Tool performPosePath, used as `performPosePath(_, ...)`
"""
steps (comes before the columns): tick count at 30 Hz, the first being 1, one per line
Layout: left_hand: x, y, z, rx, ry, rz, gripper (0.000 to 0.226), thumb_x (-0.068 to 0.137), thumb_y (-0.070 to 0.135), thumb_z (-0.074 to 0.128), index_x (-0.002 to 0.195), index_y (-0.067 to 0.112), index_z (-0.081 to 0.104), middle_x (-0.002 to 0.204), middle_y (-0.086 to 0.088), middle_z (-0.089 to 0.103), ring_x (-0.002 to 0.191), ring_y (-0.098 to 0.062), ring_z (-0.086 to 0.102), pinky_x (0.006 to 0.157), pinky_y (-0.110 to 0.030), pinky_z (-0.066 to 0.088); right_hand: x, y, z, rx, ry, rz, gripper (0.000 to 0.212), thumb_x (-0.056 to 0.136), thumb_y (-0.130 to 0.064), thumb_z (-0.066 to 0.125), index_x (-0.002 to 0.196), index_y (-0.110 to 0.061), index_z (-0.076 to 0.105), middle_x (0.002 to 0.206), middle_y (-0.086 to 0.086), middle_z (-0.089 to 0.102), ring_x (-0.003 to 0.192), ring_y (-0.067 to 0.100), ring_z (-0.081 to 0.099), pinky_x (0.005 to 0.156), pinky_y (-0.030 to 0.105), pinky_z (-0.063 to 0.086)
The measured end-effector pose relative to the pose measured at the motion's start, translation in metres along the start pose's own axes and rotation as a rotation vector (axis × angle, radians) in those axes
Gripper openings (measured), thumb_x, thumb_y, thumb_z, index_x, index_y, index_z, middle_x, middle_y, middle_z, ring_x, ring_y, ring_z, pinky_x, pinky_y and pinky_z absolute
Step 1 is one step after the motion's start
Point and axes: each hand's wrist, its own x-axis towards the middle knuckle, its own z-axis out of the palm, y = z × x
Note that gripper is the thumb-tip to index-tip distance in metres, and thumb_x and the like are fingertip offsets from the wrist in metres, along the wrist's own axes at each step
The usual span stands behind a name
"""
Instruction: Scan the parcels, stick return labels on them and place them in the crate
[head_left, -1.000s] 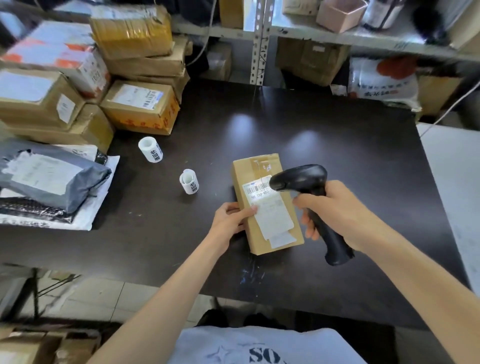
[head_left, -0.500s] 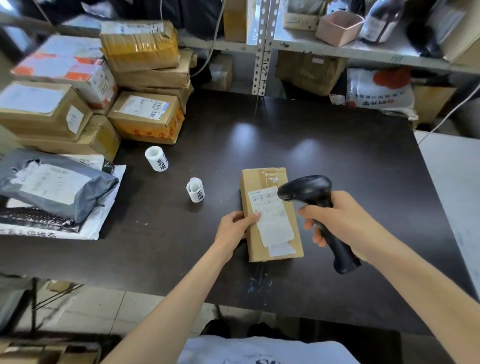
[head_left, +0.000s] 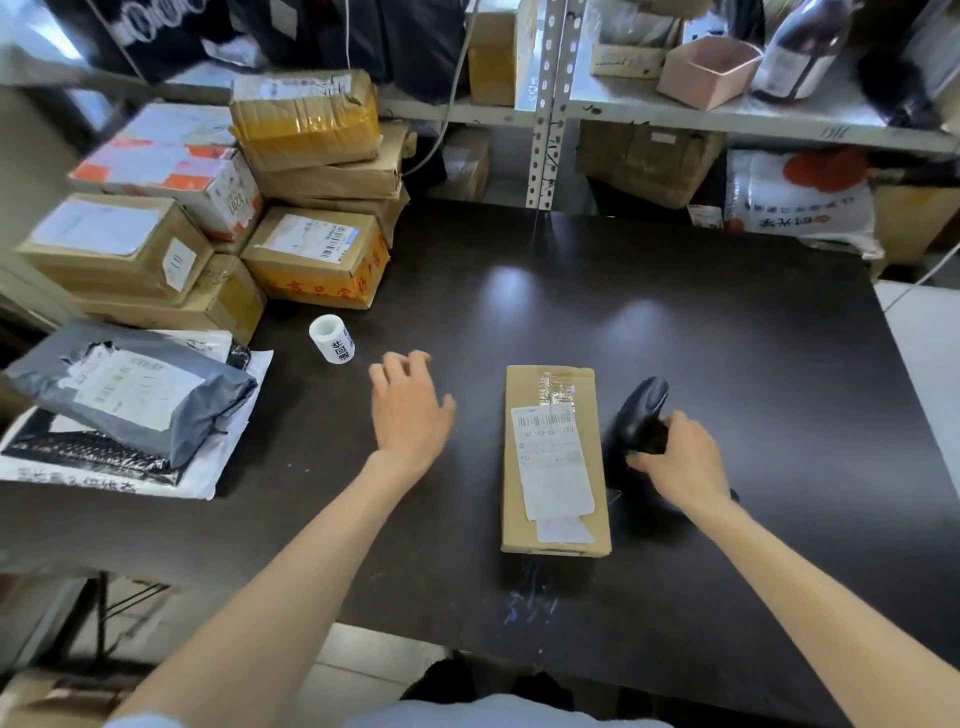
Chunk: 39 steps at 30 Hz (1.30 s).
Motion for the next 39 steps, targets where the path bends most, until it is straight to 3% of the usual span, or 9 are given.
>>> performPosePath(3,0.022,-0.015,-0.004,0.220,-0.260,-0.135,0.062,0.086,0.040,0.067,0.135,0.013,0.042,0.135,-0.016,0.041,0.125,-0.037,0.037,0.099,-0.043,0.040,0.010,0.009,0.004,-0.143,-0.013,-0.001,0.046,0.079,-0.024,0.078,0.111,-0.007,0.050,0.112,0.014,0.054,0.107,0.035,0.051,0.079,0.042,0.044)
performPosePath(5,0.028,-0.023,-0.002,0.133,-0.383,-0.210,0.045,0.089,0.027,0.062,0.129,0.010,0.049,0.131,-0.018,0.049,0.120,-0.040,0.048,0.093,-0.044,0.043,0.012,0.012,0.006,-0.161,-0.006,0.001,0.047,0.078,-0.024,0.078,0.111,-0.007,0.049,0.113,0.014,0.054,0.108,0.035,0.050,0.077,0.040,0.042)
performPosePath(12,0.005,-0.007,-0.006,-0.534,-0.189,-0.317,0.024,0.082,0.010,0.068,0.104,0.015,0.061,0.105,-0.003,0.064,0.104,-0.025,0.059,0.082,-0.033,0.047,0.009,0.008,0.001,-0.119,-0.061,0.030,0.062,0.076,-0.018,0.080,0.124,-0.005,0.044,0.124,0.015,0.048,0.116,0.033,0.044,0.087,0.040,0.042)
performPosePath(15,-0.016,0.017,-0.012,-0.743,-0.184,-0.322,0.031,0.079,0.010,0.072,0.104,0.018,0.055,0.097,0.003,0.061,0.094,-0.018,0.061,0.064,-0.021,0.043,-0.013,-0.015,-0.005,0.115,0.246,-0.180,0.052,0.077,-0.004,0.069,0.124,-0.005,0.046,0.117,0.011,0.049,0.109,0.027,0.044,0.086,0.031,0.038)
performPosePath(16,-0.022,0.025,-0.013,-0.812,-0.210,-0.340,0.034,0.079,0.009,0.072,0.107,0.019,0.055,0.100,0.003,0.062,0.094,-0.017,0.061,0.065,-0.022,0.045,-0.025,-0.028,-0.006,0.215,0.334,-0.297,0.044,0.079,-0.002,0.066,0.120,-0.006,0.050,0.111,0.006,0.051,0.102,0.022,0.047,0.083,0.027,0.038)
performPosePath(18,-0.034,0.041,-0.016,-1.001,-0.314,-0.384,0.037,0.081,0.005,0.071,0.113,0.015,0.058,0.109,-0.005,0.065,0.100,-0.022,0.064,0.078,-0.034,0.055,-0.048,-0.054,-0.003,0.358,0.289,-0.454,0.028,0.084,-0.005,0.065,0.110,-0.011,0.057,0.101,-0.002,0.056,0.091,0.013,0.054,0.078,0.025,0.044)
performPosePath(22,-0.054,0.062,-0.026,-1.274,-0.456,-0.351,0.034,0.082,0.000,0.070,0.114,0.011,0.064,0.111,-0.012,0.071,0.105,-0.031,0.067,0.093,-0.045,0.054,-0.069,-0.090,0.008,0.550,0.062,-0.384,0.010,0.094,-0.023,0.062,0.102,-0.017,0.063,0.095,-0.006,0.065,0.083,0.003,0.061,0.069,0.011,0.048)
performPosePath(33,-0.065,0.064,-0.036,-1.268,-0.458,-0.402,0.024,0.089,0.020,0.070,0.105,0.002,0.068,0.097,-0.012,0.073,0.092,-0.026,0.070,0.082,-0.036,0.060,-0.077,-0.085,0.010,0.518,0.143,-0.371,0.027,0.080,-0.040,0.075,0.099,-0.024,0.066,0.095,-0.015,0.064,0.086,0.002,0.062,0.076,0.017,0.053)
performPosePath(39,-0.063,0.063,-0.035,-1.324,-0.447,-0.377,0.033,0.080,0.019,0.075,0.097,-0.007,0.064,0.092,-0.018,0.070,0.089,-0.029,0.069,0.077,-0.033,0.061,-0.076,-0.085,0.002,0.549,0.118,-0.408,0.022,0.084,-0.027,0.075,0.104,-0.018,0.076,0.097,-0.008,0.072,0.085,0.004,0.066,0.078,0.029,0.057)
